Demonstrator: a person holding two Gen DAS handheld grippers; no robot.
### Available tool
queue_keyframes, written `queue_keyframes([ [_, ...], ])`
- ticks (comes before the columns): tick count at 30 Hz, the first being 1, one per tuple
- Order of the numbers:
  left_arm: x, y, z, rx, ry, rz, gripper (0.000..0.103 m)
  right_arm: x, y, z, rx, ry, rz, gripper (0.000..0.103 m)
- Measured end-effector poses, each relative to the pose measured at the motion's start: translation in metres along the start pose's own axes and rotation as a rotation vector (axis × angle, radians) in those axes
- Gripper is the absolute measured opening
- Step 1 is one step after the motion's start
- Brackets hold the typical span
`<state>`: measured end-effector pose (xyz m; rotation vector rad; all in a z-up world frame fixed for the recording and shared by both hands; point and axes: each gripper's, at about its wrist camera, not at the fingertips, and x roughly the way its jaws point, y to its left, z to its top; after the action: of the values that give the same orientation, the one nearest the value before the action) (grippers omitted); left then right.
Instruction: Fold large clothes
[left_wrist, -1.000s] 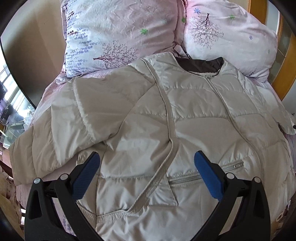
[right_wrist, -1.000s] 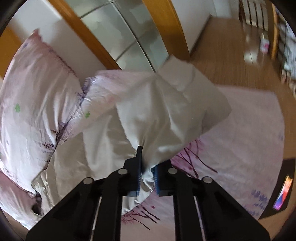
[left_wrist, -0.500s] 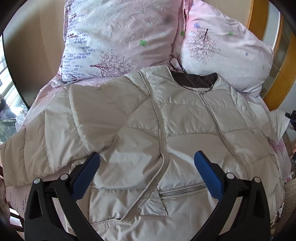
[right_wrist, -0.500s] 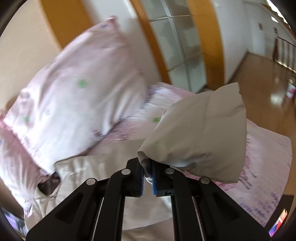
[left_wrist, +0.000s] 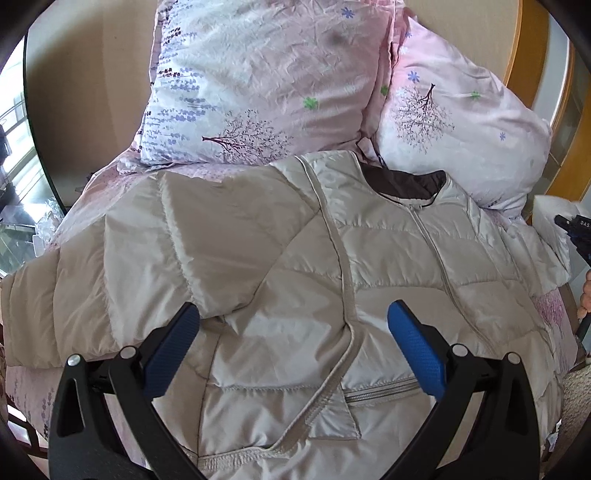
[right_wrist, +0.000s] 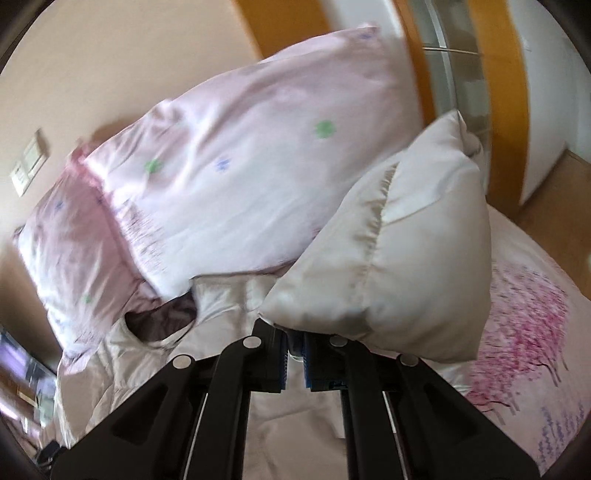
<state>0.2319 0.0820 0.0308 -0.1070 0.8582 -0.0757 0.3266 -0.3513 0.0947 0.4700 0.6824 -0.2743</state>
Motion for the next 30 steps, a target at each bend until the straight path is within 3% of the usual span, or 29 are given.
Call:
queue_keyframes([
  [7,0.0,0.009,0.0,-0.024,-0.008,-0.01,0.101,0.019,0.078,-0.024,-0.172,0.109,0.113,0.006],
  [12,-0.002,0.02,-0.001,-0.053,-0.013,-0.022,0.101,0.045,0.147,-0.059,-0.3,0.255,0.198,0.006],
  [15,-0.004,0.026,-0.002,-0.061,-0.02,-0.023,0.101,0.067,0.176,-0.087,-0.375,0.356,0.182,0.006],
  [19,-0.006,0.036,-0.003,-0.072,-0.024,-0.023,0.101,0.082,0.189,-0.115,-0.444,0.419,0.13,0.009],
  [20,-0.005,0.038,-0.003,-0.074,-0.025,-0.023,0.101,0.083,0.194,-0.122,-0.489,0.429,0.099,0.013],
  [22,-0.005,0.042,-0.003,-0.075,-0.025,-0.022,0.101,0.083,0.203,-0.132,-0.573,0.434,0.057,0.03],
  [24,-0.003,0.044,-0.002,-0.076,-0.022,-0.025,0.101,0.077,0.218,-0.147,-0.68,0.438,0.037,0.069],
  [27,-0.002,0.045,-0.003,-0.075,-0.019,-0.034,0.101,0.06,0.233,-0.159,-0.762,0.397,0.06,0.072],
  [29,-0.002,0.047,-0.004,-0.073,-0.024,-0.042,0.101,0.054,0.232,-0.154,-0.704,0.404,0.114,0.071],
  [30,-0.002,0.048,-0.004,-0.074,-0.027,-0.047,0.101,0.054,0.229,-0.148,-0.662,0.413,0.139,0.066],
])
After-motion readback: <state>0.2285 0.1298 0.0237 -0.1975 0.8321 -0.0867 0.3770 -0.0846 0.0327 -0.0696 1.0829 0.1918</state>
